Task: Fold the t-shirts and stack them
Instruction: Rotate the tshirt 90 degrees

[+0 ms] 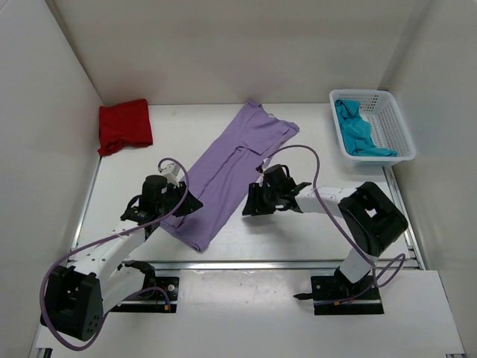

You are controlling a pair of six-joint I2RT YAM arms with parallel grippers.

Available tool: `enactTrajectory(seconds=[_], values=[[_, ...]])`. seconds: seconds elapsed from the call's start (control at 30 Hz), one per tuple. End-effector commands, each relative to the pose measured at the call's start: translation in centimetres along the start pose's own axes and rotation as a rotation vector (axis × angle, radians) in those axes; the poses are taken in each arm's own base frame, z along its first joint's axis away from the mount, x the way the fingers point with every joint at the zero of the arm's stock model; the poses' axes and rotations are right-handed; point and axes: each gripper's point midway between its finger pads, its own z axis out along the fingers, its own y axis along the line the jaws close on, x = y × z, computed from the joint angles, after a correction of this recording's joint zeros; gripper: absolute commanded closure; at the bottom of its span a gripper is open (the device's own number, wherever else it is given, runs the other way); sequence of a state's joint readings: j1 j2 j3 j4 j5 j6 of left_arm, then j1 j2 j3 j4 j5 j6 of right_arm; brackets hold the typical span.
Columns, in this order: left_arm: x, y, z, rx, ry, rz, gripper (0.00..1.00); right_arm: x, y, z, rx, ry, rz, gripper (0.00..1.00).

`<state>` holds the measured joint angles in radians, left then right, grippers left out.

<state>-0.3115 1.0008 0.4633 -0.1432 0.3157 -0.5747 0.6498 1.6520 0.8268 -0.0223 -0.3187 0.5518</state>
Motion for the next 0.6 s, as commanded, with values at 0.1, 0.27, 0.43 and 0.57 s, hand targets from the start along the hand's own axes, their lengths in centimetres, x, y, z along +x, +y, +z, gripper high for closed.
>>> enactTrajectory(seconds=[0.1,0.27,0.43,0.57], values=[[-0.7,0.0,-0.5,-0.021,-0.031,0.031,0.71,-4.1,3.6,2.3,-0.137,-0.173,0.074,0.55],[-0.3,0.4,-0.5,-0.03,-0.018,0.026,0.72,-3.0,3.2,5.4,-0.116,-0.115,0.116,0.7],[-0.1,0.4,-0.2,-0.032,-0.014,0.032,0.72,-2.2,1.6,5.7,-0.111,-0.082,0.149,0.99],[0.6,-0.3,0.3,-0.028,0.027,0.047,0.72,-3.7,-2.5,0.4,-0.068,-0.155,0.182,1.0]])
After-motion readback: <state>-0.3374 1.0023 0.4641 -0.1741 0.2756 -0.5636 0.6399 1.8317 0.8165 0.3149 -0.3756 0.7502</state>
